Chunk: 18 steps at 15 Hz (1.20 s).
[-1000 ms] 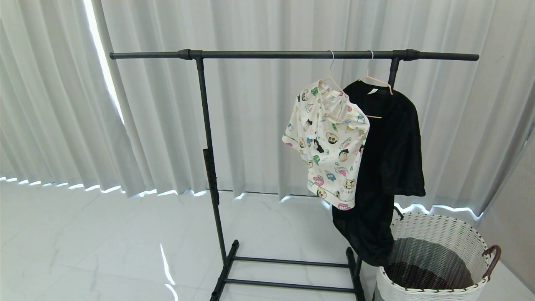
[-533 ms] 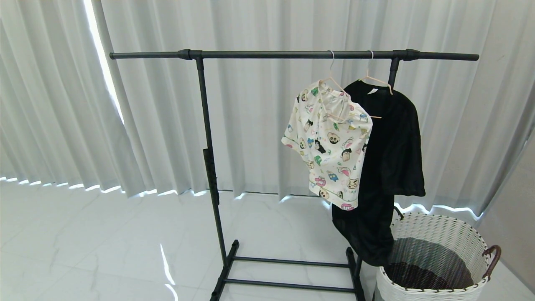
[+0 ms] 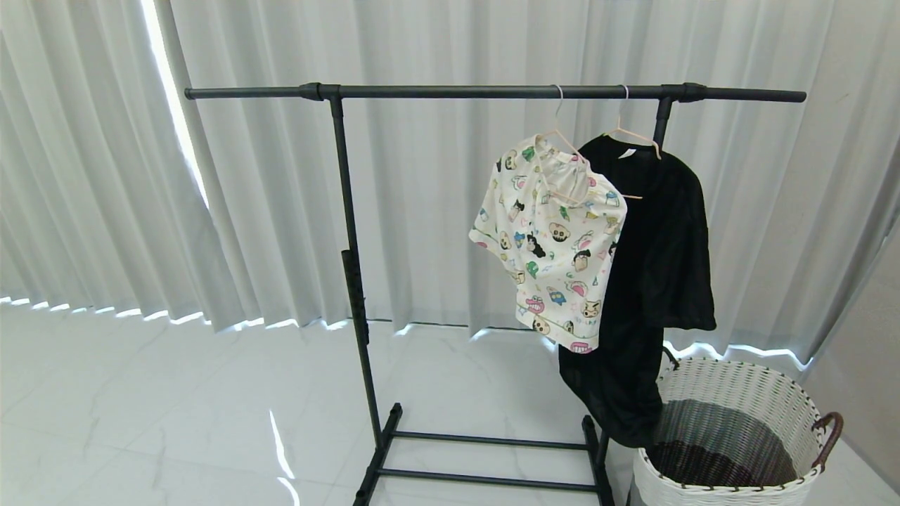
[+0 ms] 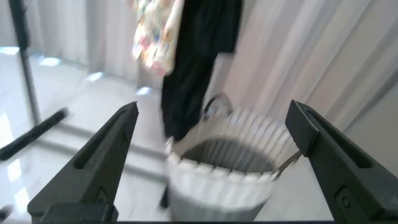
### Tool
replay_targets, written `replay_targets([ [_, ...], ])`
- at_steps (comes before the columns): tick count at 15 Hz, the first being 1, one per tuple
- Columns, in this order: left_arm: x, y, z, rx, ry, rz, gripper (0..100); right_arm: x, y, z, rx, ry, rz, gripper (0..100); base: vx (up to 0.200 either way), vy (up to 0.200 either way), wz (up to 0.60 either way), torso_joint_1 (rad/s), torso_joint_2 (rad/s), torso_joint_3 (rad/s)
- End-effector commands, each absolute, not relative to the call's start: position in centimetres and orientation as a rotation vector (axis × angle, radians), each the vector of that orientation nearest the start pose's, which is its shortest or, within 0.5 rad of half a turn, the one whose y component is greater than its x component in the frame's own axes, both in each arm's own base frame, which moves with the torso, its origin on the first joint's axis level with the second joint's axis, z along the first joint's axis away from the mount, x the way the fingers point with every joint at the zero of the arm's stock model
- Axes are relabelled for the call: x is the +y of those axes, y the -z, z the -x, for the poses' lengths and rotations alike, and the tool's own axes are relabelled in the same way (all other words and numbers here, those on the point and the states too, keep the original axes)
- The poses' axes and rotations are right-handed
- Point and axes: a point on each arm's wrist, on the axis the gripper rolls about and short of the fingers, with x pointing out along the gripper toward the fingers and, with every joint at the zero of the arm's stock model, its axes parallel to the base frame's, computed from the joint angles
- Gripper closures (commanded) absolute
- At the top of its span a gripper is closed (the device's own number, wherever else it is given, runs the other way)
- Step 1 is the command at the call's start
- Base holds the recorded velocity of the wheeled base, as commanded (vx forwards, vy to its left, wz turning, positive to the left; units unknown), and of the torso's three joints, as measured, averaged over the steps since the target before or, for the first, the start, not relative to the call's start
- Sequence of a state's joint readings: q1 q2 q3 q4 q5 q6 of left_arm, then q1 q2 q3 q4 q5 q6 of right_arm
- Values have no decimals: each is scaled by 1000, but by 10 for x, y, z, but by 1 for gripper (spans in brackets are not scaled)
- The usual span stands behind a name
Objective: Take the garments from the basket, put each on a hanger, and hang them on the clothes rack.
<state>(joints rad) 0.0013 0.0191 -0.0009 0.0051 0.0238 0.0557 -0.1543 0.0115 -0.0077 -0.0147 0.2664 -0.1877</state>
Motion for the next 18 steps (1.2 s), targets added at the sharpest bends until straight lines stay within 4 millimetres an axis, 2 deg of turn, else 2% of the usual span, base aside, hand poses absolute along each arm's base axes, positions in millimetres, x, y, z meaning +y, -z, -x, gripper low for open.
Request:
replay_targets([
  [1, 1, -76, 19, 53, -25, -54, 0, 6, -81, 21, -31, 26, 203, 0, 0, 0, 0, 0, 0, 0],
  [3, 0, -75, 23, 7, -27, -45, 0, 3, -83, 22, -35, 196, 194, 0, 0, 0, 0, 0, 0, 0],
  [5, 0, -75, 23, 9, -28, -19, 0, 3, -83, 21, -37, 144, 156, 0, 0, 0, 0, 0, 0, 0],
  [7, 1, -75, 23, 6, -31, -2, 0, 0, -82, 22, -46, 2, 8, 0, 0, 0, 0, 0, 0, 0],
  [8, 1, -75, 23, 6, -34, 5, 0, -1, -79, 23, -33, -71, -12, 0, 0, 0, 0, 0, 0, 0],
  [9, 1, -75, 23, 8, -34, 3, 0, -1, -74, 23, 14, -75, -9, 0, 0, 0, 0, 0, 0, 0],
  [18, 1, -75, 23, 6, -35, 5, 0, -1, -75, 23, 10, -66, -73, 0, 0, 0, 0, 0, 0, 0],
])
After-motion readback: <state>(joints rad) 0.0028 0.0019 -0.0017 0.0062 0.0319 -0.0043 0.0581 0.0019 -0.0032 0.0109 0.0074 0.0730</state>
